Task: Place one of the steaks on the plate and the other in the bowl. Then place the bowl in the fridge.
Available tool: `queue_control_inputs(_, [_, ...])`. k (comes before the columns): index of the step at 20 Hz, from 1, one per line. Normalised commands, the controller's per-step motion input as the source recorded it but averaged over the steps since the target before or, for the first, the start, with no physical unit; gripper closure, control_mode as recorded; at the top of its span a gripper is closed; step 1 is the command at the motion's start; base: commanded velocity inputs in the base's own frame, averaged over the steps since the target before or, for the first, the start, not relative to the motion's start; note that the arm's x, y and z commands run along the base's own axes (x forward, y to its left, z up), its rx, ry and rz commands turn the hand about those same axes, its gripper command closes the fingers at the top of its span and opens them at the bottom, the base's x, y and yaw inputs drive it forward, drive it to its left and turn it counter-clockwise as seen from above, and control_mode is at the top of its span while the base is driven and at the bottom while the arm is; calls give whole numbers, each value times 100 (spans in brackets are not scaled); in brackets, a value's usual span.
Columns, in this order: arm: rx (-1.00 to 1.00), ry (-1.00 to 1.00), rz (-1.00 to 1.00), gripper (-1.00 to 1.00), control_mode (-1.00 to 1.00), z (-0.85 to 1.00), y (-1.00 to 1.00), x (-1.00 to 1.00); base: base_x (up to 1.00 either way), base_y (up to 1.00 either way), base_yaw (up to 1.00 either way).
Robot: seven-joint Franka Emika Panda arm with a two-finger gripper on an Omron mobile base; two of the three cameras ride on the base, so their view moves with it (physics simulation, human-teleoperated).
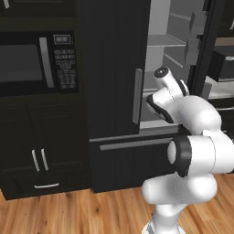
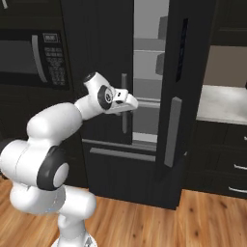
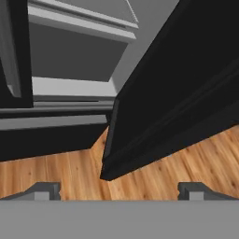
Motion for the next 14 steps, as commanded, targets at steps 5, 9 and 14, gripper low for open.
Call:
queue_control_inputs(5, [0, 0, 0, -100, -100, -14, -32, 62, 0, 0, 0])
queue_control_inputs(9, [0, 0, 0, -100, -100, -14, -56, 50, 0, 0, 0])
queue_control_inputs(14, [0, 0, 0, -100, -100, -15, -60, 62, 0, 0, 0])
